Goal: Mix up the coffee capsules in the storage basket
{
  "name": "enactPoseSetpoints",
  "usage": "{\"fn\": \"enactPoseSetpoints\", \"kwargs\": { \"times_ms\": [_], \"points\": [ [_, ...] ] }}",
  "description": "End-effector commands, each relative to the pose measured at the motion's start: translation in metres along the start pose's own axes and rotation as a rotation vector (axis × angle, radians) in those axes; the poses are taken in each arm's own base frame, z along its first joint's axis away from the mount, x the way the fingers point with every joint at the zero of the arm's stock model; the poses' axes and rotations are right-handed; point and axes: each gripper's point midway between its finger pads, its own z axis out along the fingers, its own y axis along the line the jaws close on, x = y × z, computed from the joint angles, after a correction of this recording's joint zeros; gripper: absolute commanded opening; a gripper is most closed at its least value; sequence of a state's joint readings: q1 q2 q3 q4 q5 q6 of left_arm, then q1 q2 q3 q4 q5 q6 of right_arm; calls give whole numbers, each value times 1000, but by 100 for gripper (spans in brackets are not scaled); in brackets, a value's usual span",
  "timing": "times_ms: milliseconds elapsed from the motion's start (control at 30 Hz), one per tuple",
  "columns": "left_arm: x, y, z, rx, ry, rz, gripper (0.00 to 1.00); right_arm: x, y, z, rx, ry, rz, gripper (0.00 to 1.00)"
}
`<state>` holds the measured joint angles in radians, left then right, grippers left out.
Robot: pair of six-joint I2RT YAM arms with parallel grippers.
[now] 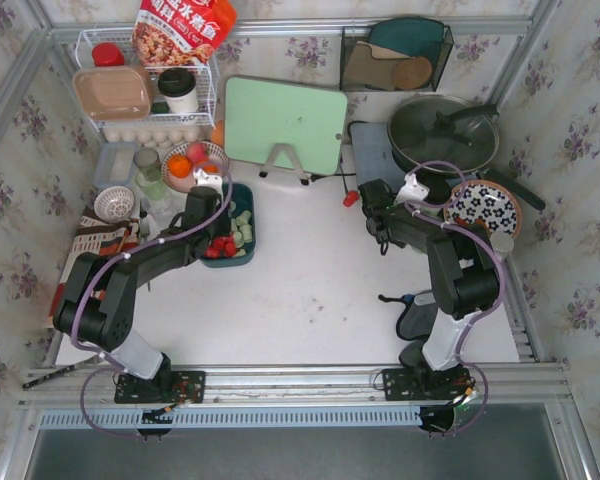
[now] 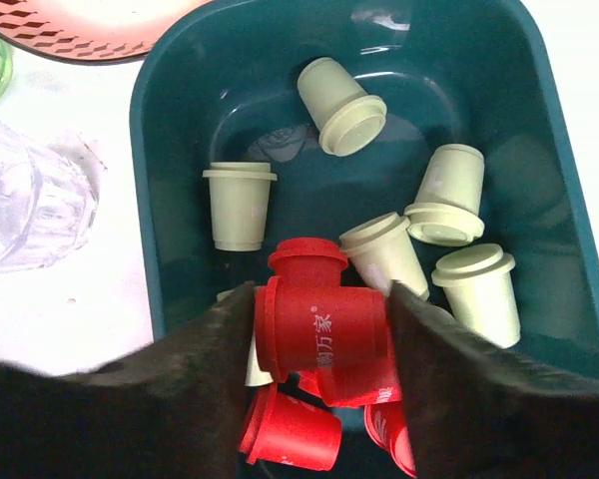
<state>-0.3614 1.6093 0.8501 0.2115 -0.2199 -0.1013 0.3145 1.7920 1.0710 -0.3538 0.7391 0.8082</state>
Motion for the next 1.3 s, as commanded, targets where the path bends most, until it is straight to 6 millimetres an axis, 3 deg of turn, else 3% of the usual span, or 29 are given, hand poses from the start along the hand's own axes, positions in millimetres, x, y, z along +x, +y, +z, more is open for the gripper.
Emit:
{"fn": "enactPoseSetpoints", "kwargs": {
  "times_ms": [0,167,467,533,600,867,933,1100,1267],
  "points": [
    [-14,-6,1,30,-47,-49,68,0,-18,9,103,-29,7,59],
    [-27,-7,-14,51,-106,-77,82,5,-11,22,65,15,-2,57],
    [-39,-8,-40,85,-132,-89,84,4,4,31,21,51,-44,57],
    [-34,-9,-40,91,-120,-88,85,3,7,30,3,59,-71,58],
    [-43,-9,-49,102,-151,-97,85,1,7,28,-4,62,-83,61],
    [-43,-16,-54,143,-158,-114,86,-6,15,36,-94,106,-84,61],
    [-41,-19,-53,155,-153,-112,86,-5,15,38,-110,122,-85,58],
    [-41,-25,-52,188,-165,-87,86,2,20,36,-151,148,-115,35],
    [-46,-40,-55,266,-218,-44,85,4,22,22,-223,163,-125,26]
  ]
}}
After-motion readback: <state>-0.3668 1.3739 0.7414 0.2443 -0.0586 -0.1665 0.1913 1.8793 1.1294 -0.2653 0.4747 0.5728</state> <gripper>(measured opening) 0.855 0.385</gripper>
